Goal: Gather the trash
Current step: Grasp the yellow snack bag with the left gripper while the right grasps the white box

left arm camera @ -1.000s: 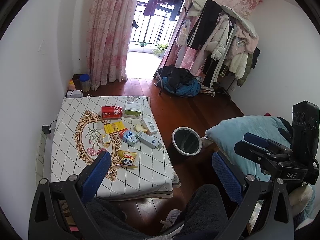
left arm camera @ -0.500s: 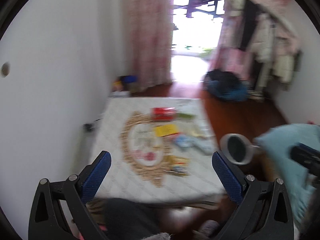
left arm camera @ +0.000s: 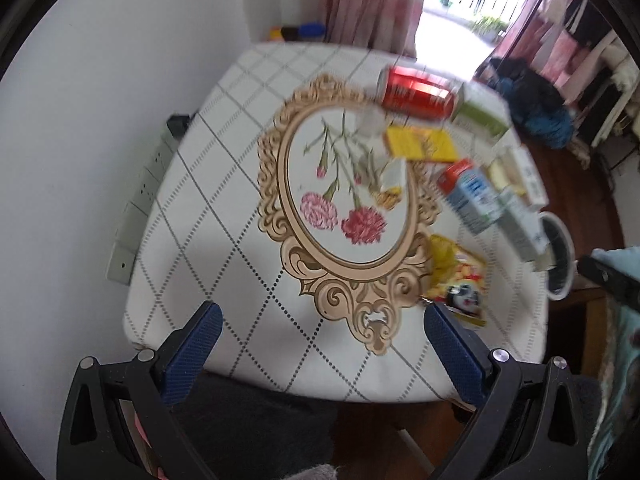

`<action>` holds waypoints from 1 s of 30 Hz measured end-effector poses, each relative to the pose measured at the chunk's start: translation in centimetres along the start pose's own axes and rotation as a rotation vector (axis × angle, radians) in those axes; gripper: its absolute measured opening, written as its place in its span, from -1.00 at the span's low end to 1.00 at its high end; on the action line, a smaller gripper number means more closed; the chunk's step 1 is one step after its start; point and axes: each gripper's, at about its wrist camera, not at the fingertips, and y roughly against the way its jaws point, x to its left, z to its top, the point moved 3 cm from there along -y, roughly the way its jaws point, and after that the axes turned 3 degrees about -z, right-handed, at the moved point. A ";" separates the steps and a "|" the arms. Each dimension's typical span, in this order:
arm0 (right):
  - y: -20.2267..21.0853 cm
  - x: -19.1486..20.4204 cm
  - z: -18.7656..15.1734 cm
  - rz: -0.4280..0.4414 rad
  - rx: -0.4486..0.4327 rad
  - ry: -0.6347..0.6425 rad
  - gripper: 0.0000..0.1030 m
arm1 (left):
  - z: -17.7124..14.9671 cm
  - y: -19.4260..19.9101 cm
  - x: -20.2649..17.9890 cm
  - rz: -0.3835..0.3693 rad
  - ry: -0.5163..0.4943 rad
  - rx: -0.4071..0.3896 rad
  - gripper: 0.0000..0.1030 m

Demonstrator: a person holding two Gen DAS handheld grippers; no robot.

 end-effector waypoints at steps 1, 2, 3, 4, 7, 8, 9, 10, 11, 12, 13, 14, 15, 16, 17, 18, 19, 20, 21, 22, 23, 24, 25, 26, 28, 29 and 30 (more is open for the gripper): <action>-1.6 -0.1 0.6 -0.004 0.021 0.012 0.65 | 0.1 -1.1 0.0 0.019 0.002 0.014 1.00; -4.0 -0.1 1.6 -0.019 0.050 0.030 0.65 | 0.2 -2.2 0.1 0.042 0.005 0.031 1.00; -5.5 -0.1 2.3 -0.027 0.068 0.046 0.65 | 0.1 -3.3 0.1 0.058 0.010 0.048 1.00; -7.3 -0.2 3.1 -0.042 0.088 0.066 0.65 | 0.2 -4.5 0.2 0.069 0.016 0.062 1.00; -10.8 -0.1 4.7 -0.088 0.130 0.133 0.65 | 0.3 -6.8 0.5 0.099 0.019 0.106 0.99; -12.3 0.0 5.2 -0.096 0.150 0.160 0.65 | 0.3 -7.3 0.5 0.106 0.019 0.115 1.00; -13.3 0.1 5.6 -0.105 0.161 0.172 0.65 | 0.4 -7.8 0.6 0.113 0.018 0.123 1.00; -14.1 0.1 5.8 -0.105 0.170 0.183 0.65 | 0.4 -8.0 0.6 0.117 0.016 0.129 1.00; -15.0 0.3 6.1 -0.092 0.175 0.190 0.65 | 0.5 -8.1 0.6 0.119 0.014 0.130 1.00; -15.7 0.4 6.2 -0.083 0.180 0.193 0.47 | 0.7 -8.2 0.4 0.119 0.008 0.128 1.00; -16.2 0.4 6.2 -0.070 0.189 0.189 0.13 | 1.0 -8.0 0.1 0.118 -0.003 0.127 1.00; -16.5 0.4 6.1 -0.050 0.198 0.175 0.12 | 1.2 -7.7 -0.3 0.116 -0.016 0.118 1.00; -16.6 0.2 5.8 -0.027 0.194 0.150 0.07 | 1.5 -7.2 -0.8 0.106 -0.031 0.106 1.00; -16.6 0.0 5.4 -0.011 0.196 0.128 0.03 | 1.7 -6.8 -1.3 0.094 -0.044 0.095 0.99; -16.4 -0.5 4.5 -0.003 0.210 0.090 0.02 | 1.8 -6.2 -2.0 0.078 -0.063 0.087 1.00; -16.2 -1.1 3.7 -0.002 0.227 0.054 0.00 | 1.9 -5.6 -2.7 0.057 -0.084 0.081 1.00; -16.0 -1.8 2.5 0.012 0.246 0.003 -0.02 | 2.1 -5.2 -3.6 0.037 -0.103 0.078 0.99; -15.6 -2.7 0.9 0.046 0.265 -0.063 -0.02 | 2.0 -4.9 -4.6 0.011 -0.128 0.078 0.99; -15.2 -3.4 -0.3 0.050 0.277 -0.098 -0.03 | 2.1 -4.9 -5.8 -0.012 -0.153 0.083 0.99; -14.9 -4.0 -1.6 0.051 0.280 -0.130 -0.04 | 2.1 -5.0 -6.8 -0.033 -0.180 0.093 0.99; -14.4 -4.6 -3.0 0.062 0.277 -0.169 -0.04 | 2.0 -5.3 -7.9 -0.052 -0.211 0.110 0.99; -14.1 -5.1 -4.5 0.067 0.277 -0.199 -0.04 | 2.1 -5.5 -9.1 -0.062 -0.234 0.125 0.99; -13.8 -5.5 -5.4 0.066 0.271 -0.221 -0.04 | 2.2 -6.1 -10.0 -0.069 -0.264 0.145 0.99; -13.6 -5.9 -6.3 0.068 0.261 -0.251 -0.04 | 2.1 -7.0 -10.9 -0.066 -0.296 0.174 0.99; -13.3 -6.4 -7.4 0.080 0.260 -0.295 -0.04 | 2.0 -8.7 -12.5 -0.065 -0.348 0.232 0.99; -13.6 -6.8 -8.1 0.099 0.259 -0.329 -0.04 | 1.8 -9.7 -13.1 -0.062 -0.371 0.257 0.99; -13.3 -7.0 -7.9 0.114 0.270 -0.351 0.03 | 1.7 -10.5 -13.4 -0.060 -0.391 0.275 0.95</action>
